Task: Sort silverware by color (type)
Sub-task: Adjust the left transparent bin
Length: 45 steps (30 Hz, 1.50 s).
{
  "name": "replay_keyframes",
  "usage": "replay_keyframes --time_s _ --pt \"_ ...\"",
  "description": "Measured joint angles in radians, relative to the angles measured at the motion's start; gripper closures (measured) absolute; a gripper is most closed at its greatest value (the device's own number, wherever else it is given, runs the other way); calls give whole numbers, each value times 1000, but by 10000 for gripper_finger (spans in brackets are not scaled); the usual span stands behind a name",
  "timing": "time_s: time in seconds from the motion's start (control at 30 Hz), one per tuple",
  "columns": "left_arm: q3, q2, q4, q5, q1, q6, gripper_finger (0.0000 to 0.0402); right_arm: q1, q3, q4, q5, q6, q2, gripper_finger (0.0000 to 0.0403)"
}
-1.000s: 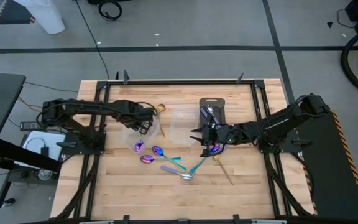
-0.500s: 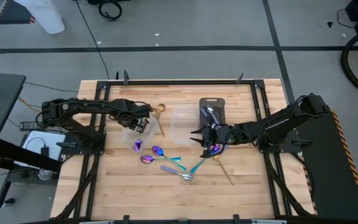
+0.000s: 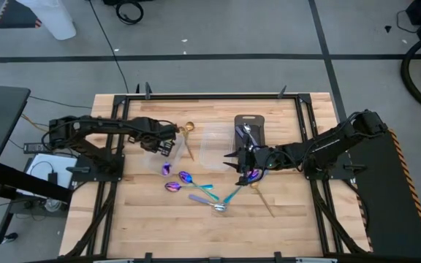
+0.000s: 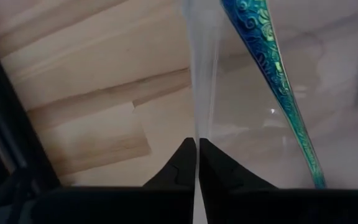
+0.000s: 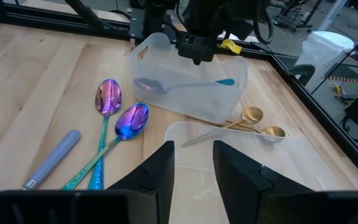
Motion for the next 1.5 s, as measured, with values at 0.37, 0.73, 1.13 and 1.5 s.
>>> replay_keyframes --time_s 0.37,0.73,1.13,1.5 --pt "3 -89 -130 -3 -63 -82 390 0 0 0 0 1 0 281" --pt "-15 -132 -231 -48 -57 -116 391 0 0 -1 -8 8 0 281" --pt "-59 -131 -188 16 -63 -184 318 0 0 0 -8 8 0 281" --pt "15 -136 -223 96 -70 -119 270 0 0 0 -8 8 0 281"
